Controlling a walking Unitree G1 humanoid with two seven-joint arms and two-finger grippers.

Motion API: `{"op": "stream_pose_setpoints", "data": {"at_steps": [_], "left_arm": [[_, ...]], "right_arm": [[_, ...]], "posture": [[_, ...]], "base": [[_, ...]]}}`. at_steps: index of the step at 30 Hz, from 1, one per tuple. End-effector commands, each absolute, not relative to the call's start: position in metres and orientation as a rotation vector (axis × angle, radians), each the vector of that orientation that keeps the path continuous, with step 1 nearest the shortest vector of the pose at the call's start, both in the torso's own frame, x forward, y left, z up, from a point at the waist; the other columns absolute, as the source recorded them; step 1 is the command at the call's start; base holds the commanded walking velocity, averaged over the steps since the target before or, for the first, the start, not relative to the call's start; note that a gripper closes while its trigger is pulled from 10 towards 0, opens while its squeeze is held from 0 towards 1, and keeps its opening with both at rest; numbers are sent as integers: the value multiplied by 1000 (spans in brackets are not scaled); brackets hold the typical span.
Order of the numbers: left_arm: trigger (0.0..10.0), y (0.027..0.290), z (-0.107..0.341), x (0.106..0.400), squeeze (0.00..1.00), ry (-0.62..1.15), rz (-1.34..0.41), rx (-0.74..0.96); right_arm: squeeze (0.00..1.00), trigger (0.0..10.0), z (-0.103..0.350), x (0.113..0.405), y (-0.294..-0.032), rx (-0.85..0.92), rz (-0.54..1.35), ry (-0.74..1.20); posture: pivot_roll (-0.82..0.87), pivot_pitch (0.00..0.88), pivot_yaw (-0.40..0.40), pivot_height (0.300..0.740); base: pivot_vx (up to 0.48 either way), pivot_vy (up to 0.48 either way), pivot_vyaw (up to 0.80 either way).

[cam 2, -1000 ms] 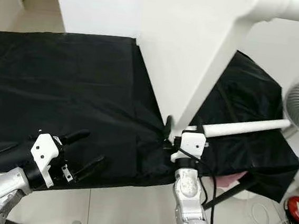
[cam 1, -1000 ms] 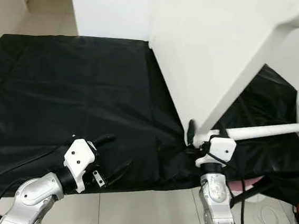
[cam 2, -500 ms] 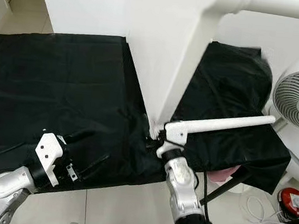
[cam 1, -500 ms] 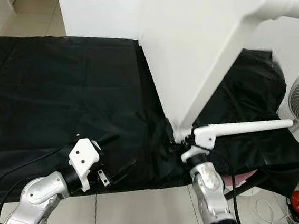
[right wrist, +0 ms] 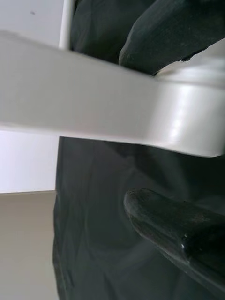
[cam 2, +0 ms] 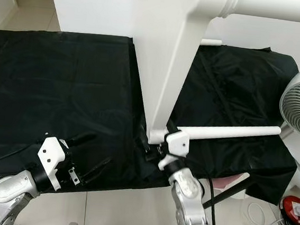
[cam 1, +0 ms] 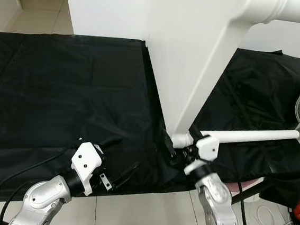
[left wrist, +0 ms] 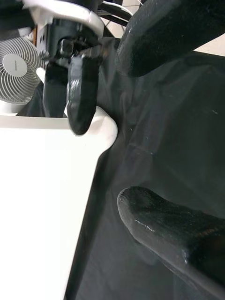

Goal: Building children table

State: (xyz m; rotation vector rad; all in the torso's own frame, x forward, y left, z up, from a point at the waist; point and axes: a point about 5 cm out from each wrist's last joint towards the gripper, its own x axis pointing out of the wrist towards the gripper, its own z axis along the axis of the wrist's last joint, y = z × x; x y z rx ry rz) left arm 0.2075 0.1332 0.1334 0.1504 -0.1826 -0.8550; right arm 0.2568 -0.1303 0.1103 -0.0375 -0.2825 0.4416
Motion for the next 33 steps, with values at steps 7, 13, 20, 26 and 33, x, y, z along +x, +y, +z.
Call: {"op": "stream_pose_setpoints", "data": {"at_steps": [7, 13, 20, 26, 33], "left_arm": [[10000, 134, 132, 210, 0, -180, -839, 167], [10000, 136, 129, 209, 0, -180, -829, 193], [10000, 139, 123, 210, 0, -180, -796, 199], [10000, 144, 120, 211, 0, -191, -753, 203], [10000, 152, 119, 213, 0, -196, -679, 181]], "right_arm": [[0, 10000, 106, 242, -147, -80, 350, -296], [0, 10000, 94, 225, -164, -134, 287, -253], [0, 10000, 86, 223, -177, -177, 225, -235], [0, 10000, 86, 226, -177, -174, 221, -235], [0, 10000, 87, 230, -181, -170, 187, -238]], "posture": [[54, 61, -18, 740], [46, 59, -22, 740], [37, 57, -21, 740], [45, 48, -30, 740], [51, 40, -38, 740]], "base": [[0, 0, 0], [0, 0, 0], [0, 0, 0], [0, 0, 0], [0, 0, 0]]}}
